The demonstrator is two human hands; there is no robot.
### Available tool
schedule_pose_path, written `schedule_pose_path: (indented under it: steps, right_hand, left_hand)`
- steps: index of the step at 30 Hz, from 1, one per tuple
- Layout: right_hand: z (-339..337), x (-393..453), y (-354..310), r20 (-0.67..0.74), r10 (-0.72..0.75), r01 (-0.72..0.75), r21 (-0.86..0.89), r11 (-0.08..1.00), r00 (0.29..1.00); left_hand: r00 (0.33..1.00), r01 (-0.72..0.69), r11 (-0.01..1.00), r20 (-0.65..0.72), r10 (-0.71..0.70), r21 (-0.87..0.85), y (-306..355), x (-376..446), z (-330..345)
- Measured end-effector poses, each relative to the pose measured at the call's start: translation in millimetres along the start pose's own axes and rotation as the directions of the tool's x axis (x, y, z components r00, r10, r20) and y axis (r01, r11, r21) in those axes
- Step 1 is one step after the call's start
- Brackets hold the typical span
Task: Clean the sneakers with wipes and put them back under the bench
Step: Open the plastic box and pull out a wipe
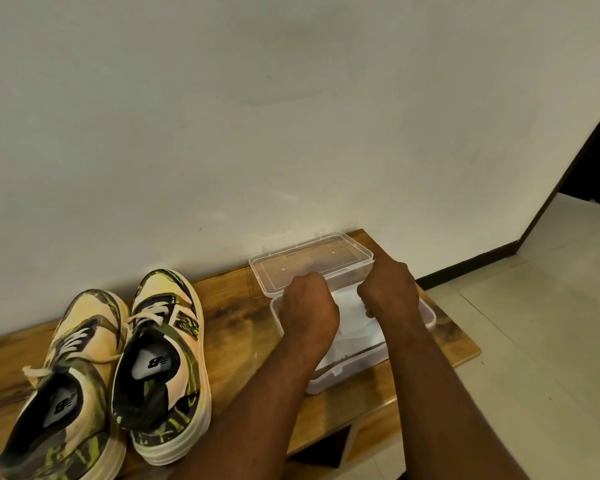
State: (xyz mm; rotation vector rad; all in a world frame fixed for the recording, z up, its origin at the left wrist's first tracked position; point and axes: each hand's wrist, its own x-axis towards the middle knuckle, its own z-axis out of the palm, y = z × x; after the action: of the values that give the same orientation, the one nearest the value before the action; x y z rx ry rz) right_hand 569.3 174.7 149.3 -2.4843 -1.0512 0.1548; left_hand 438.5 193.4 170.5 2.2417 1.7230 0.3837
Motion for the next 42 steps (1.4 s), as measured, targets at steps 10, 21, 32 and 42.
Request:
schedule_pose_path:
  steps: [10,21,32,42]
  right_hand:
    - [6.1,5.7,-3.0,-0.077,0.019,-0.024,-0.069,0.997,0.997]
    - [-33.8,10.8,-12.6,-0.065,0.008,0.000,0.122,0.993,0.998]
    - [-55.9,21.0,-6.6,0.082,-0.307,0.192,0.620,0.761,0.948]
    - [-69.5,16.1,-12.6,-0.032,-0.372,0.236,0.822,0.519,0.928]
  left_hand:
    - [0.999,0.018,0.999,-0.044,-0.016,0.043,-4.8,-2.8,14.8]
    - [0.998,-0.041,0.998,-0.044,0.043,0.052,-1.8,-4.1,4.8]
    - [0.992,-0.108,0.991,-0.074,0.102,-0.082,-3.2,-7.0,-6.6]
    - [0.980,-0.102,0.865,0.099,0.172,-0.490,-6.9,10.4,-34.0]
